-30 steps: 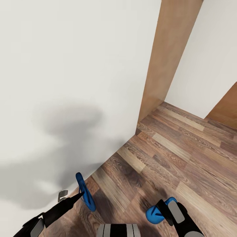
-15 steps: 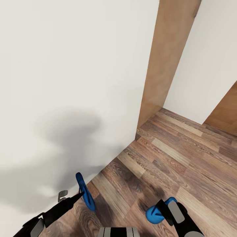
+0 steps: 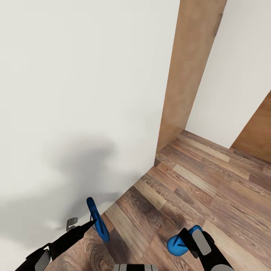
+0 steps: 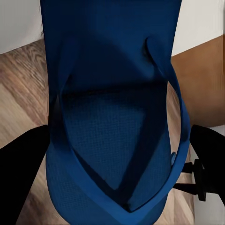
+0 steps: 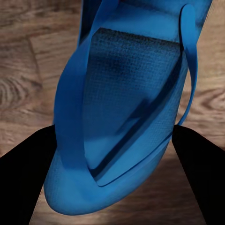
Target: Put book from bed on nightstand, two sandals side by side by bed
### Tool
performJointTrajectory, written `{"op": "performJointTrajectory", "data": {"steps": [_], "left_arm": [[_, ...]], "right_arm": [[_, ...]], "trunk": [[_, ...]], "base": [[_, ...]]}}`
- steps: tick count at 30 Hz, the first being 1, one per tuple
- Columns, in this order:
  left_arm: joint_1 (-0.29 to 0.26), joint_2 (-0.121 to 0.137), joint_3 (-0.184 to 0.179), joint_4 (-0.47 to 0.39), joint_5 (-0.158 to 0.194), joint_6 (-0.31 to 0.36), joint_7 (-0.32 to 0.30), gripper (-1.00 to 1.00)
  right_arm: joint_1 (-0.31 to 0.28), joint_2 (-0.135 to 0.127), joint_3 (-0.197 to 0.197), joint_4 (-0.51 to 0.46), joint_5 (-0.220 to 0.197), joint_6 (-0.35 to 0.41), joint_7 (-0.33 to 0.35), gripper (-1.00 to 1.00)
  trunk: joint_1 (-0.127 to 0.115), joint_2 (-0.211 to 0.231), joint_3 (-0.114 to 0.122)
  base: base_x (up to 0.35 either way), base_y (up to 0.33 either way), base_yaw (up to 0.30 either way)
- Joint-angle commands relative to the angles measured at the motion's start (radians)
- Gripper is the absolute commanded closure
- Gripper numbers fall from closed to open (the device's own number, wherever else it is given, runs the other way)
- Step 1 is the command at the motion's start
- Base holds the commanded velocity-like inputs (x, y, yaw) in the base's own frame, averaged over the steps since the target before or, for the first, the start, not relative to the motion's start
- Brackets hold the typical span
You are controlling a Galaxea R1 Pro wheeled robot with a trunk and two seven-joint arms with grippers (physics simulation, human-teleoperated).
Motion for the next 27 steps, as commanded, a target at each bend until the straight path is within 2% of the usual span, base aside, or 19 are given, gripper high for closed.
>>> {"op": "performJointTrajectory", "data": {"steps": [1,4,8,10,11,16,17,19,21,22,23,26,27], "left_arm": [[0.000,0.000,0.002,0.000,0.002,0.010,-0.004,1.00],[0.000,0.000,0.002,0.000,0.002,0.010,-0.002,1.00],[0.000,-0.001,0.001,0.000,0.002,0.010,0.000,1.00],[0.000,-0.001,0.001,0.000,0.001,0.010,0.002,1.00],[0.000,-0.001,0.000,0.000,0.001,0.010,0.002,1.00],[0.000,-0.002,-0.001,0.000,-0.002,0.008,0.003,1.00],[0.000,-0.002,-0.001,0.000,-0.004,0.008,0.003,1.00],[0.000,-0.002,-0.007,0.000,-0.017,0.008,0.004,1.00],[0.000,-0.002,-0.013,0.000,-0.048,0.008,0.005,1.00],[0.000,-0.002,-0.014,0.000,-0.064,0.008,0.006,1.00],[0.000,-0.002,-0.015,0.000,-0.072,0.008,0.006,1.00],[0.000,-0.012,-0.016,0.003,-0.112,0.007,0.008,1.00],[0.000,-0.016,-0.017,0.040,-0.145,0.004,0.035,1.00]], "right_arm": [[0.000,0.001,-0.003,-0.003,-0.008,0.006,-0.008,1.00],[0.000,-0.002,0.004,-0.006,-0.001,0.012,-0.009,1.00],[0.000,-0.007,0.045,-0.008,0.004,0.016,0.010,1.00],[0.001,-0.043,0.072,-0.010,0.007,0.016,0.073,1.00],[0.002,-0.079,0.084,-0.010,0.009,0.017,0.121,1.00],[0.007,-0.254,0.170,-0.006,0.036,0.020,0.457,1.00],[0.008,-0.270,0.174,-0.004,0.039,0.020,0.491,1.00],[0.010,-0.323,0.185,0.002,0.064,0.019,0.622,1.00],[0.012,-0.356,0.190,0.006,0.125,0.016,0.747,1.00],[0.013,-0.366,0.191,0.008,0.166,0.013,0.804,1.00],[0.014,-0.370,0.191,0.009,0.188,0.011,0.833,1.00],[0.016,-0.383,0.191,0.035,0.331,0.003,0.994,1.00],[0.017,-0.386,0.191,0.138,0.419,-0.001,1.102,1.00]], "trunk": [[-0.001,0.000,0.003],[-0.002,0.001,0.015],[-0.004,0.002,0.030],[-0.005,0.002,0.038],[-0.005,0.002,0.042],[-0.007,0.003,0.061],[-0.008,0.004,0.065],[-0.009,0.004,0.073],[-0.010,0.005,0.080],[-0.010,0.005,0.084],[-0.010,0.005,0.088],[-0.012,0.006,0.100],[-0.012,0.006,0.104]], "base": [[0.000,0.000,0.000],[0.000,0.000,0.000],[0.000,0.000,0.000],[0.000,0.000,0.000],[0.000,0.000,0.000],[0.000,0.000,0.000],[0.000,0.000,0.000],[0.000,0.000,0.000],[0.000,0.000,0.000],[0.000,0.000,0.000],[0.000,0.000,0.000],[0.000,0.000,0.000],[0.000,0.000,0.000]]}}
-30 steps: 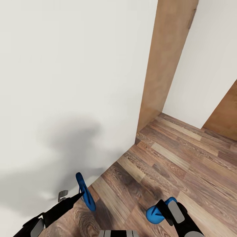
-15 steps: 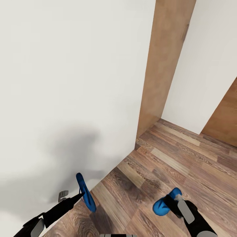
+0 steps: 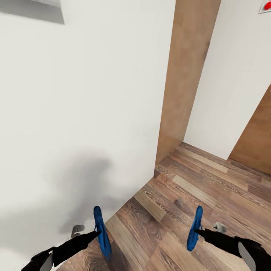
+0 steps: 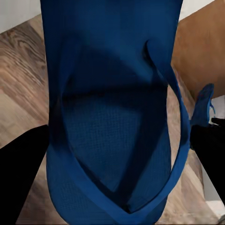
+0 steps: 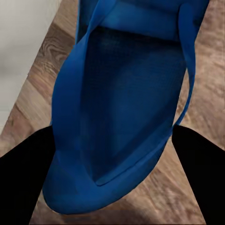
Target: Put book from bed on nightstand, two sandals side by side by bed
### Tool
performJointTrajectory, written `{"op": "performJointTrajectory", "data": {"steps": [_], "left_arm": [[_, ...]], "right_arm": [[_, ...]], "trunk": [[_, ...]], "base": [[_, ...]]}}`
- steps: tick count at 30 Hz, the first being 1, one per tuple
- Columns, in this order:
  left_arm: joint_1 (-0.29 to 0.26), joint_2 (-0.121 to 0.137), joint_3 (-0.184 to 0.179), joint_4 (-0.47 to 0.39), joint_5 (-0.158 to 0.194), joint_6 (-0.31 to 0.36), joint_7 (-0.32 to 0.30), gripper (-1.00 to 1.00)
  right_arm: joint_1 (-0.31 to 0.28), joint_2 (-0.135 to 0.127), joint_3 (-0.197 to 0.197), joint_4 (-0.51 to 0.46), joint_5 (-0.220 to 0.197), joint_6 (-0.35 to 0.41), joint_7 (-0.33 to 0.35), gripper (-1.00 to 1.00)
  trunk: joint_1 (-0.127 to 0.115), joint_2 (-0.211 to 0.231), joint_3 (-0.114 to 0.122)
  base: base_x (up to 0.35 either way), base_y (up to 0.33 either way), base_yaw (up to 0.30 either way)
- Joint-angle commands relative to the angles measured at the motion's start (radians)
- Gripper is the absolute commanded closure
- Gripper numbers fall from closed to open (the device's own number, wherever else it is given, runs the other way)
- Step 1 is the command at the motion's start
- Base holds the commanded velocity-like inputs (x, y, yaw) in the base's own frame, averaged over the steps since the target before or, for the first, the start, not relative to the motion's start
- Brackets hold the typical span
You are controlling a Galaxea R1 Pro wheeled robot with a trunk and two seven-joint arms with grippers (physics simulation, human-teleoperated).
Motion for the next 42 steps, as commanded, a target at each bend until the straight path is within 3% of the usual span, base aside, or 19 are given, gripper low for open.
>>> {"op": "performJointTrajectory", "data": {"steps": [1,3,6,7,8,12,14,17,36,42], "left_arm": [[-0.001,0.000,0.007,0.010,0.001,0.007,0.008,1.00],[-0.001,-0.014,0.007,0.069,-0.043,-0.038,0.118,1.00],[-0.001,-0.037,0.007,0.100,-0.081,-0.096,0.182,1.00],[-0.001,-0.039,0.007,0.105,-0.089,-0.102,0.189,1.00],[-0.001,-0.042,0.007,0.129,-0.100,-0.114,0.197,1.00],[-0.001,-0.043,0.007,0.195,-0.109,-0.176,0.204,1.00],[-0.001,-0.043,0.007,0.215,-0.110,-0.209,0.212,1.00],[-0.001,-0.041,0.007,0.225,-0.111,-0.229,0.216,1.00],[0.004,-0.044,0.007,0.231,-0.111,-0.236,0.218,1.00],[0.004,-0.044,0.007,0.231,-0.111,-0.236,0.218,1.00]], "right_arm": [[0.000,0.000,-0.003,0.035,0.013,0.004,0.014,1.00],[0.000,-0.001,-0.003,0.099,0.038,-0.051,0.042,1.00],[0.000,-0.001,-0.002,0.180,0.049,-0.207,0.049,1.00],[0.000,-0.001,-0.002,0.207,0.062,-0.234,0.050,1.00],[0.000,-0.001,-0.002,0.242,0.109,-0.267,0.051,1.00],[0.000,0.000,-0.002,0.264,0.201,-0.298,0.050,1.00],[0.000,0.000,-0.002,0.267,0.216,-0.308,0.050,1.00],[0.000,0.001,-0.002,0.268,0.223,-0.314,0.049,1.00],[0.000,0.009,-0.003,0.304,0.226,-0.315,0.041,1.00],[0.000,0.009,-0.003,0.304,0.226,-0.315,0.042,1.00]], "trunk": [[-0.001,0.000,0.003],[-0.002,0.000,0.011],[-0.003,0.001,0.023],[-0.003,0.001,0.026],[-0.004,0.002,0.030],[-0.006,0.003,0.046],[-0.006,0.003,0.054],[-0.008,0.004,0.065],[-0.008,0.004,0.065],[-0.008,0.004,0.065]], "base": [[0.000,0.000,0.000],[0.000,0.000,0.000],[0.000,0.000,0.000],[0.000,0.000,0.000],[0.000,0.000,0.000],[0.000,0.000,0.000],[0.000,0.000,0.000],[0.000,0.000,0.000],[0.000,0.000,0.000],[0.000,0.000,-0.180]]}}
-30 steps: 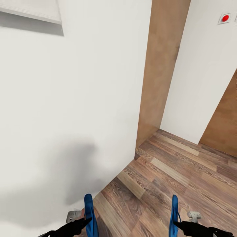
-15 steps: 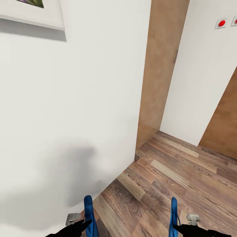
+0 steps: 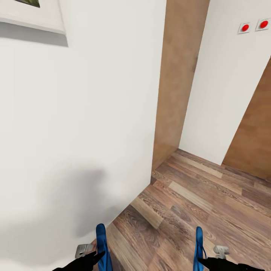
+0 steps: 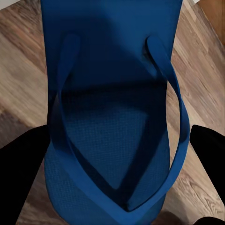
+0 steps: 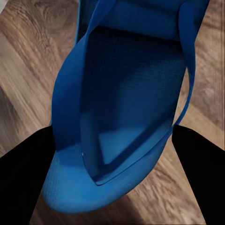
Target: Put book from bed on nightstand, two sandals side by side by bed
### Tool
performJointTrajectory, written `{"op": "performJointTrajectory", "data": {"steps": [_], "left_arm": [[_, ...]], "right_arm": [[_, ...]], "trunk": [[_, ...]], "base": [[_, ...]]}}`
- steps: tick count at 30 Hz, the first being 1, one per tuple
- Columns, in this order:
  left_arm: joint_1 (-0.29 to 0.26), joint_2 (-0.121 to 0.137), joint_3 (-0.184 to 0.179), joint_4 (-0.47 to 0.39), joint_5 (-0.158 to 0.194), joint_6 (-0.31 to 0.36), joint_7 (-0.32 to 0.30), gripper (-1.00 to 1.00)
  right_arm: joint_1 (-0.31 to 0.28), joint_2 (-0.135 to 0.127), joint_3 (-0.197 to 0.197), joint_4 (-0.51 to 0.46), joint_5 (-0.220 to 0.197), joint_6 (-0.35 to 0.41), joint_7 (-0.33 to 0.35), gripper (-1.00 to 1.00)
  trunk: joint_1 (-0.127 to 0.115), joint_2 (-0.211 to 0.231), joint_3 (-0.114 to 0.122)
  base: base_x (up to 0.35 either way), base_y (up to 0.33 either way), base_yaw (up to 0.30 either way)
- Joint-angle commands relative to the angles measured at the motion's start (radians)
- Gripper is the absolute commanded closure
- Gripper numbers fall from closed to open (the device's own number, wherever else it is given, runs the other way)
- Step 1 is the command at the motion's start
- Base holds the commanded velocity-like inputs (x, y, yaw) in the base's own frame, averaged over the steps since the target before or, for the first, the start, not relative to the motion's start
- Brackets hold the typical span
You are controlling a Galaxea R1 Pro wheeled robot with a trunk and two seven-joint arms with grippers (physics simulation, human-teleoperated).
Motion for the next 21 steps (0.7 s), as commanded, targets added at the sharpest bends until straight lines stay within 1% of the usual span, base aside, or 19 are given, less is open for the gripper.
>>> {"op": "performJointTrajectory", "data": {"steps": [1,21], "left_arm": [[-0.001,0.000,-0.002,0.001,0.003,-0.004,-0.003,1.00],[0.000,0.000,-0.002,0.001,0.003,-0.004,-0.003,1.00]], "right_arm": [[-0.001,0.000,-0.005,0.000,-0.005,0.009,0.004,1.00],[-0.001,0.000,-0.005,0.000,-0.005,0.009,0.005,1.00]], "trunk": [[0.000,0.000,-0.001],[0.000,0.000,-0.001]], "base": [[0.000,0.000,-0.265],[0.000,0.000,-0.283]]}}
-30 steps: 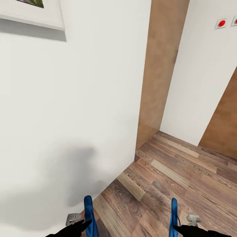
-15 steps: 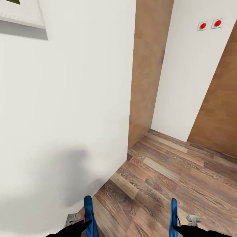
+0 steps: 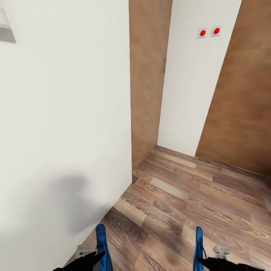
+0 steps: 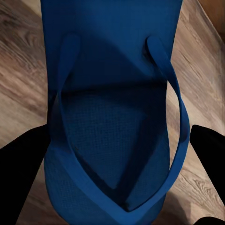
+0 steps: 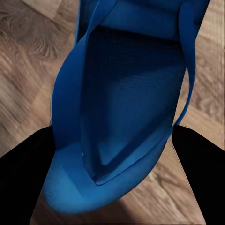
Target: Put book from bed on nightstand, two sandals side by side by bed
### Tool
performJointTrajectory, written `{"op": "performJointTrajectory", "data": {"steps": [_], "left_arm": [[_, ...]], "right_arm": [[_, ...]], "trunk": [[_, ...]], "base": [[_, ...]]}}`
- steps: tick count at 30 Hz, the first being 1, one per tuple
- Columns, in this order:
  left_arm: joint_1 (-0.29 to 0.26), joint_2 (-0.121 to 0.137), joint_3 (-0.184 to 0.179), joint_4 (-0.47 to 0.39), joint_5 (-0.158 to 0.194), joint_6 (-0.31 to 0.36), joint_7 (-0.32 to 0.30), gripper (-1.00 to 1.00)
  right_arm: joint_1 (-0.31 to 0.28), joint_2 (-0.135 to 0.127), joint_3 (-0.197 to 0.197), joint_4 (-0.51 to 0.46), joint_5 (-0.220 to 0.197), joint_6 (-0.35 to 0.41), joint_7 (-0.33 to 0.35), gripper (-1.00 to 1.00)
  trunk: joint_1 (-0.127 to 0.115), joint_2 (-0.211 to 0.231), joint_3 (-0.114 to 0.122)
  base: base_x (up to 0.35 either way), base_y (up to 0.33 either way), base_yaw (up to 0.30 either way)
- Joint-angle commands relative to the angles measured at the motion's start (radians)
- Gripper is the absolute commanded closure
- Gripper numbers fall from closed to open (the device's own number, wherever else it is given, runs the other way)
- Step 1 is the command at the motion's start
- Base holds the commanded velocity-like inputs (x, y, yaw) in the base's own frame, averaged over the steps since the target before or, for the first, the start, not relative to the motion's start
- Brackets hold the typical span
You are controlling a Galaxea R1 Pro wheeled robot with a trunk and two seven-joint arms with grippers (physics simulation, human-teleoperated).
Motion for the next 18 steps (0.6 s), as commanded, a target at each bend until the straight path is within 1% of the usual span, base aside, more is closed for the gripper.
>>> {"op": "performJointTrajectory", "data": {"steps": [1,18], "left_arm": [[0.000,0.000,-0.002,0.001,0.003,-0.004,-0.003,1.00],[0.000,0.000,-0.002,0.001,0.003,-0.004,-0.003,1.00]], "right_arm": [[-0.001,0.000,-0.005,0.000,-0.005,0.009,0.003,1.00],[-0.001,0.000,-0.005,0.000,-0.005,0.009,0.003,1.00]], "trunk": [[0.000,0.000,-0.001],[0.000,0.000,-0.001]], "base": [[0.000,0.000,-0.285],[0.000,0.000,-0.285]]}}
